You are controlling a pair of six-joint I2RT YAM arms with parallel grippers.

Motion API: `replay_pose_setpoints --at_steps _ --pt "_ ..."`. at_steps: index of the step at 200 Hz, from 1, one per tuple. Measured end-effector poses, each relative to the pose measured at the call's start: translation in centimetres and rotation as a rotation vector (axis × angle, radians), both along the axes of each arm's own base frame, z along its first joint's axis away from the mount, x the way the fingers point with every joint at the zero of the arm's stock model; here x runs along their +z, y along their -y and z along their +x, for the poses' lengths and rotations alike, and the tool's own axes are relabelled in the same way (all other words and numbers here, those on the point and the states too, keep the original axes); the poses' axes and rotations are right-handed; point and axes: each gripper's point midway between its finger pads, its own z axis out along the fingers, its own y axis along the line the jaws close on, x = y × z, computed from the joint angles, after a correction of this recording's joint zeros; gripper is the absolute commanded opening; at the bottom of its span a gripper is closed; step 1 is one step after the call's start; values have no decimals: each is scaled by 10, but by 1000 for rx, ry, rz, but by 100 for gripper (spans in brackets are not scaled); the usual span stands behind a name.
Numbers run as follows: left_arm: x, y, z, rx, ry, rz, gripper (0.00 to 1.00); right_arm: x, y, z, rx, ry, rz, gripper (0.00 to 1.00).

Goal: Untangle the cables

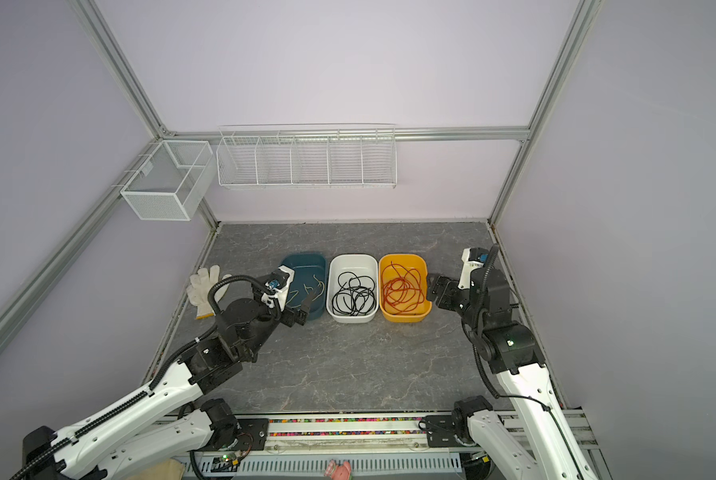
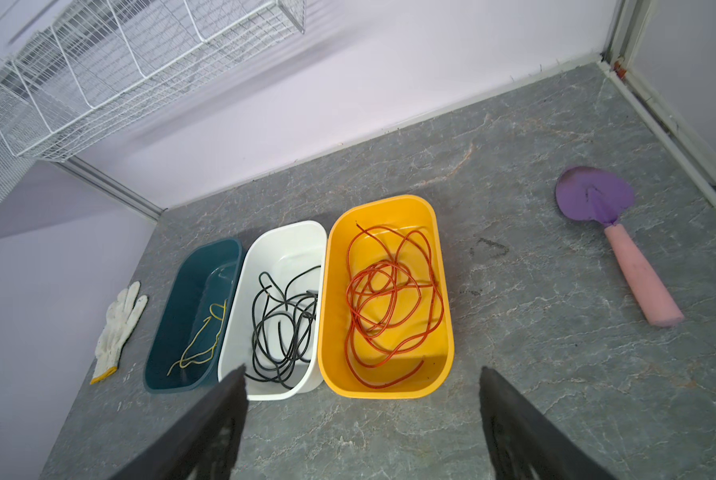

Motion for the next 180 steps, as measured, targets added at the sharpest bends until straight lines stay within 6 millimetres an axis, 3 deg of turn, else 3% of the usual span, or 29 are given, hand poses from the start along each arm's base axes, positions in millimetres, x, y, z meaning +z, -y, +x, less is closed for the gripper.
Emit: replay_pose_setpoints --at_steps 40,62,121,149,180 --pt "21 -27 -19 27 26 -66 100 4 15 -12 -59 58 -27 88" --pt "22 -45 -19 86 20 -78 100 9 19 -17 -69 95 -31 88" --pt "-8 -109 8 359 -119 -153 100 -10 25 -21 -72 85 -113 88" --pt "-14 -138 17 471 -144 -227 100 -22 31 -34 -67 182 -163 88" --pt "-39 -166 27 579 -180 -263 100 -42 37 -46 -64 313 -225 88"
